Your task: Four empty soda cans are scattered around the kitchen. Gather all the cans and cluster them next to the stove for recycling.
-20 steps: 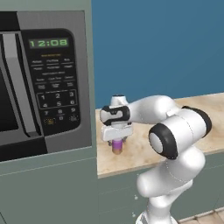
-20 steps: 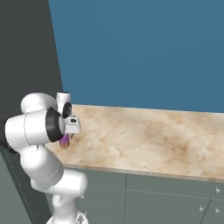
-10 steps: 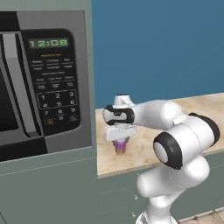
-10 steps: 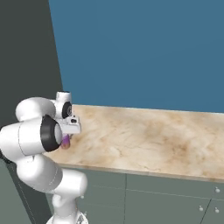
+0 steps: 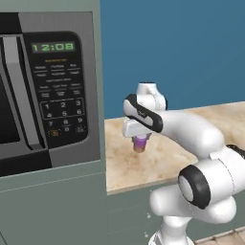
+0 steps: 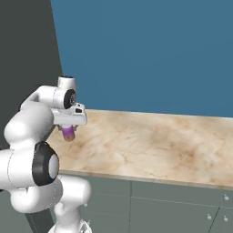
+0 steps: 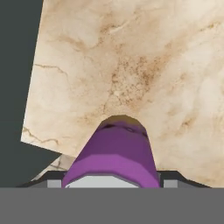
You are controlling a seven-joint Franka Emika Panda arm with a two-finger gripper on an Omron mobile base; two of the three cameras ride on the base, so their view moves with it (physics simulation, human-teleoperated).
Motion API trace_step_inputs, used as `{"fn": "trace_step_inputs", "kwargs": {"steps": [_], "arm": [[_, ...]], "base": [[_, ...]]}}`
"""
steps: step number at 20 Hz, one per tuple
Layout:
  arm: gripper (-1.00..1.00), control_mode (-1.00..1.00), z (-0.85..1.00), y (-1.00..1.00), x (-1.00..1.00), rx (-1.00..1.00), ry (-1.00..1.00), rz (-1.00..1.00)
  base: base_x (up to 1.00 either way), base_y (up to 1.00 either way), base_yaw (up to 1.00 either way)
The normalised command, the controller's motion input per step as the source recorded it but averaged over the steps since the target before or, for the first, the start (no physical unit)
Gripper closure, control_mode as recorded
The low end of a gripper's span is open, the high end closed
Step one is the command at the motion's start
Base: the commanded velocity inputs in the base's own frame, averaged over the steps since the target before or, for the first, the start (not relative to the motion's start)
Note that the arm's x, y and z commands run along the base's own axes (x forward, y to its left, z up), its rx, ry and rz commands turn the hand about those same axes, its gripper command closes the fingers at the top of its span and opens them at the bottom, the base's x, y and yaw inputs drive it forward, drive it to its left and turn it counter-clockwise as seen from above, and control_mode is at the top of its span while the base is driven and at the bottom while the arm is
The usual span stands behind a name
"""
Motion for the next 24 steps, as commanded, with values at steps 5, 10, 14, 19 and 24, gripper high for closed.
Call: {"fn": "trace_step_inputs", "kwargs": {"steps": [5, 10, 14, 19, 24], "arm": [[1.0, -1.0, 1.0, -0.17, -0.01, 0.01, 0.0, -0.02], [1.0, -1.0, 0.73, -0.21, -0.05, 0.02, 0.0, -0.05], [1.0, -1.0, 0.16, -0.33, -0.37, 0.01, -0.09, -0.01], [1.0, -1.0, 0.06, -0.28, -0.7, 0.0, -0.16, -0.03], [1.0, -1.0, 0.0, -0.1, -0.21, 0.0, -0.03, -0.02]], "base": [[0.0, 0.0, 0.0], [0.0, 0.0, 0.0], [0.0, 0.0, 0.0], [0.0, 0.0, 0.0], [0.0, 0.0, 0.0]]}}
